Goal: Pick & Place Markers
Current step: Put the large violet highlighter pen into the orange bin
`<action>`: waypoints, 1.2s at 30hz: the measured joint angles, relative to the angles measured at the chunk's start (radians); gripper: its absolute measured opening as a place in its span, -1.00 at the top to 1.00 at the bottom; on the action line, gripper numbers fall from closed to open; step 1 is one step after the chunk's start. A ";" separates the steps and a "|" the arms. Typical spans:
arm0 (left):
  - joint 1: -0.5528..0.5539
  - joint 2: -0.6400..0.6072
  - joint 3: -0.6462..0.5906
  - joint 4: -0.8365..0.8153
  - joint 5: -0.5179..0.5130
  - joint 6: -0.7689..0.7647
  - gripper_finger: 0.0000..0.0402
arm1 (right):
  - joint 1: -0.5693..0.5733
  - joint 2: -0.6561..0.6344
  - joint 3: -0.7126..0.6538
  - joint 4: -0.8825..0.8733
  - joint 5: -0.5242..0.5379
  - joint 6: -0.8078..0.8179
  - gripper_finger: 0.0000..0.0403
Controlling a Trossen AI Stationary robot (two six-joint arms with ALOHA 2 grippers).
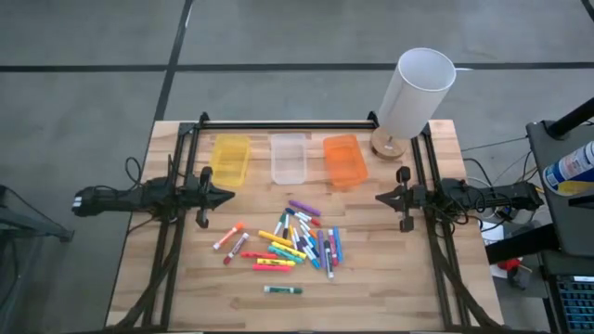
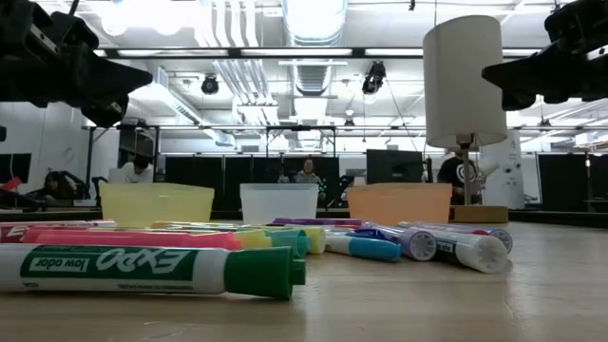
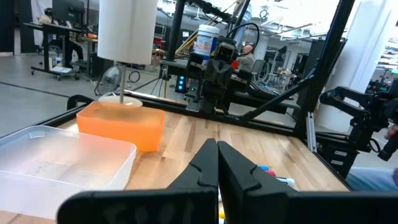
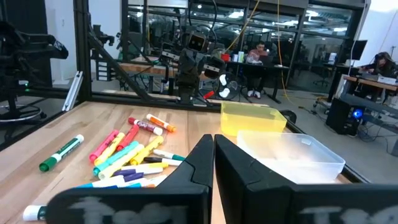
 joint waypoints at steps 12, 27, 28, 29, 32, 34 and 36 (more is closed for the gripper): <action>0.000 0.000 0.000 0.000 0.000 0.000 1.00 | 0.000 0.000 0.001 0.031 0.069 0.254 0.96; 0.000 0.000 0.000 0.000 0.000 0.000 1.00 | 0.000 0.187 0.001 0.132 0.090 0.649 0.87; 0.000 0.000 0.000 0.000 0.000 0.000 1.00 | -0.001 0.226 0.004 0.136 0.110 0.662 0.83; 0.000 0.000 0.000 0.000 0.000 0.000 1.00 | -0.002 0.266 0.014 0.130 0.126 0.671 0.77; 0.000 0.000 0.000 0.000 0.000 0.000 1.00 | -0.001 0.419 0.080 0.132 0.152 0.710 0.58; 0.000 0.000 0.000 0.000 0.000 0.000 1.00 | -0.001 0.535 0.152 0.134 0.171 0.700 0.44; 0.000 0.000 0.000 0.000 0.000 0.000 1.00 | -0.001 0.657 0.236 0.130 0.191 0.646 0.33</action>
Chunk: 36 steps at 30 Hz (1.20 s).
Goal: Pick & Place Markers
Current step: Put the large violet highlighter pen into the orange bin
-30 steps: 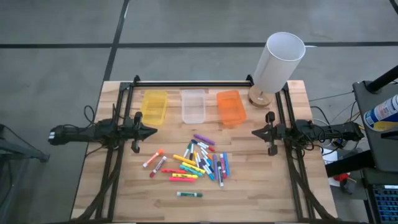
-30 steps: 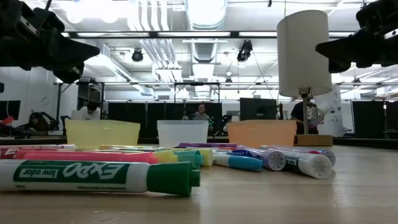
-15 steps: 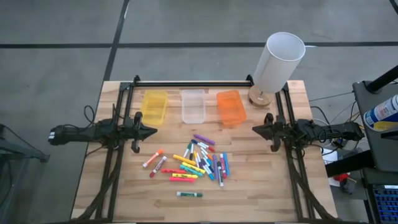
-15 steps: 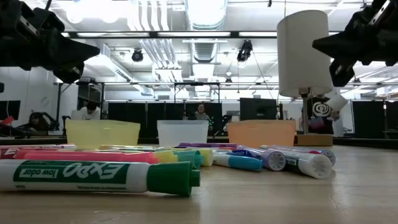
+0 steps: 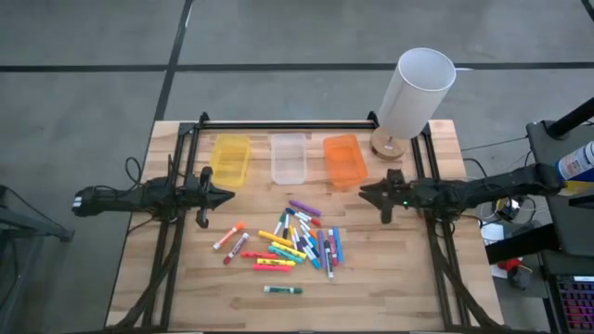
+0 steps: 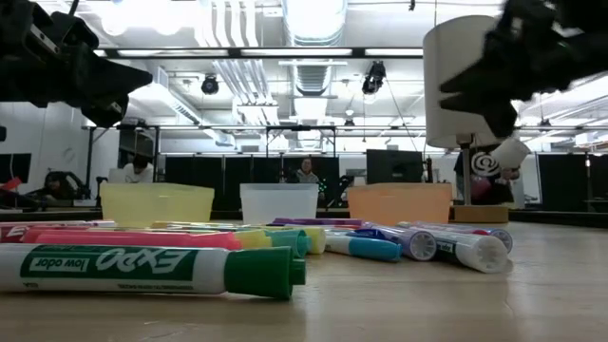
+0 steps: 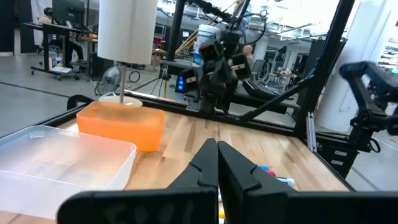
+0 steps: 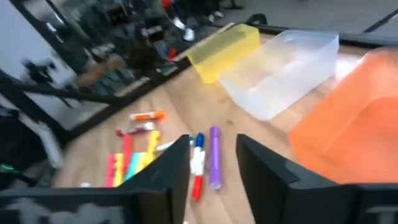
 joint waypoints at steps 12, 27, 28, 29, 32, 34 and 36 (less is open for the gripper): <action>0.000 0.000 0.000 -0.001 0.000 0.000 1.00 | -0.023 0.594 0.520 -0.282 -0.008 -0.257 0.16; 0.000 0.000 0.000 -0.001 0.000 0.000 1.00 | -0.061 1.050 0.959 -0.576 -0.041 -0.336 0.22; 0.000 0.000 0.000 0.000 0.000 0.000 1.00 | -0.069 1.077 0.976 -0.582 -0.065 -0.336 0.22; 0.000 0.000 0.000 0.000 0.000 0.000 1.00 | -0.077 1.103 0.992 -0.583 -0.093 -0.336 0.22; 0.000 0.000 0.000 0.000 0.000 0.000 1.00 | -0.100 1.169 1.031 -0.584 -0.169 -0.341 0.23; 0.000 0.000 0.000 -0.001 0.000 0.000 1.00 | -0.112 1.202 1.048 -0.603 -0.192 -0.343 0.24; 0.000 0.000 0.000 0.000 0.000 0.000 1.00 | -0.120 1.231 1.065 -0.626 -0.193 -0.343 0.25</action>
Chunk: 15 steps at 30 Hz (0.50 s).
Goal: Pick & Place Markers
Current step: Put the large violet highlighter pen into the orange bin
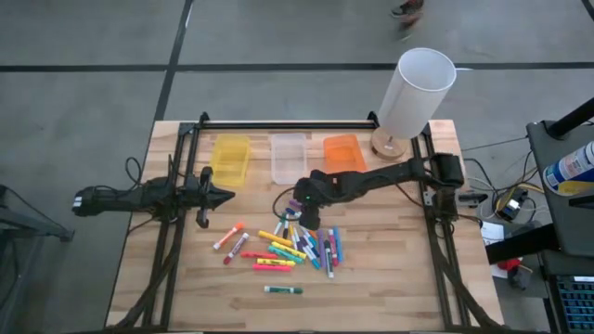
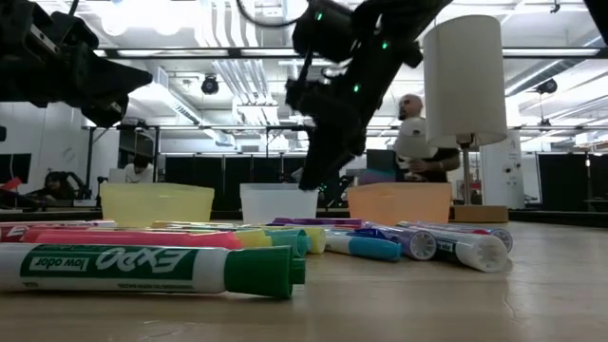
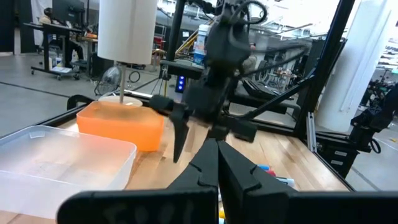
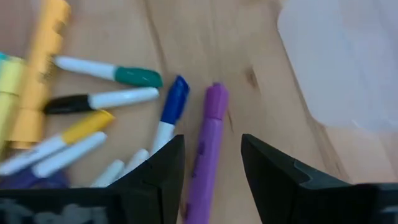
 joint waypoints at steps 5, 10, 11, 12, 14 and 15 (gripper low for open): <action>0.000 0.000 0.000 0.000 0.000 0.000 1.00 | -0.005 0.053 0.013 -0.012 0.000 0.005 0.26; 0.000 0.000 0.000 0.000 0.000 0.000 1.00 | -0.004 0.092 0.014 -0.017 -0.003 0.007 0.27; 0.000 0.000 0.000 -0.001 0.000 0.000 1.00 | -0.005 0.093 0.014 -0.016 -0.003 0.008 0.28; 0.000 0.000 0.000 -0.001 0.000 0.000 1.00 | -0.007 0.094 0.014 -0.021 -0.003 0.008 0.29; 0.000 0.000 0.000 -0.001 0.000 0.000 1.00 | -0.009 0.094 0.012 -0.024 -0.003 0.009 0.31; 0.000 0.000 0.000 -0.001 0.000 0.000 1.00 | -0.012 0.094 0.012 -0.024 -0.003 0.012 0.33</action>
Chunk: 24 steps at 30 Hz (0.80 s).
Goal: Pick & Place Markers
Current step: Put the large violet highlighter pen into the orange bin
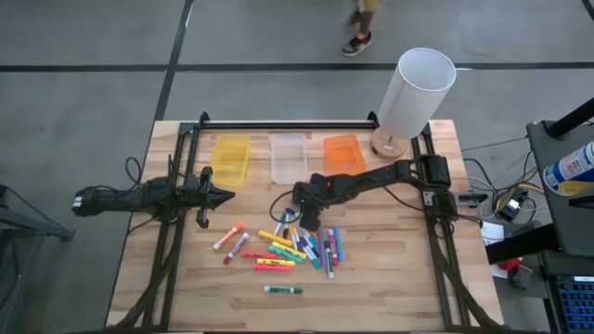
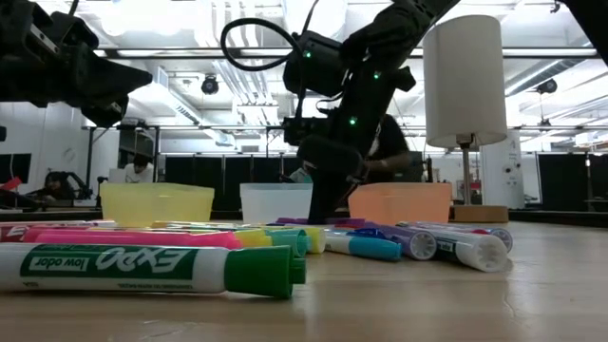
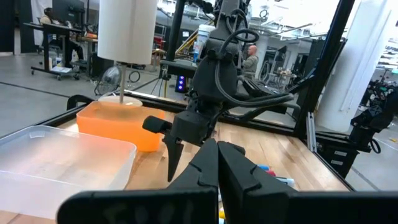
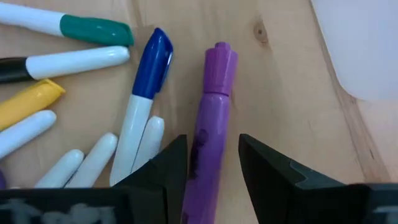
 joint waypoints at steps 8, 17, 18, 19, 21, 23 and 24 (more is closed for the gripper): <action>0.000 0.000 0.000 0.000 0.000 0.000 1.00 | -0.022 0.001 -0.016 -0.009 -0.024 0.000 0.56; 0.000 0.000 0.000 0.000 0.000 0.000 1.00 | -0.045 -0.010 -0.018 -0.017 -0.083 0.004 0.73; 0.000 0.000 0.000 0.000 0.000 0.000 1.00 | -0.045 -0.016 -0.016 -0.025 -0.085 0.005 0.73; 0.000 0.000 0.000 0.000 0.000 0.000 1.00 | -0.045 -0.021 -0.011 -0.036 -0.086 0.005 0.73; 0.000 0.000 0.000 0.000 0.000 0.000 1.00 | -0.043 -0.043 0.000 -0.051 -0.086 0.008 0.73; 0.000 0.000 0.000 0.000 0.000 0.000 1.00 | -0.041 -0.069 0.006 -0.075 -0.083 0.008 0.73; 0.000 0.000 0.000 -0.001 0.000 0.000 1.00 | -0.041 -0.084 0.011 -0.085 -0.083 0.010 0.73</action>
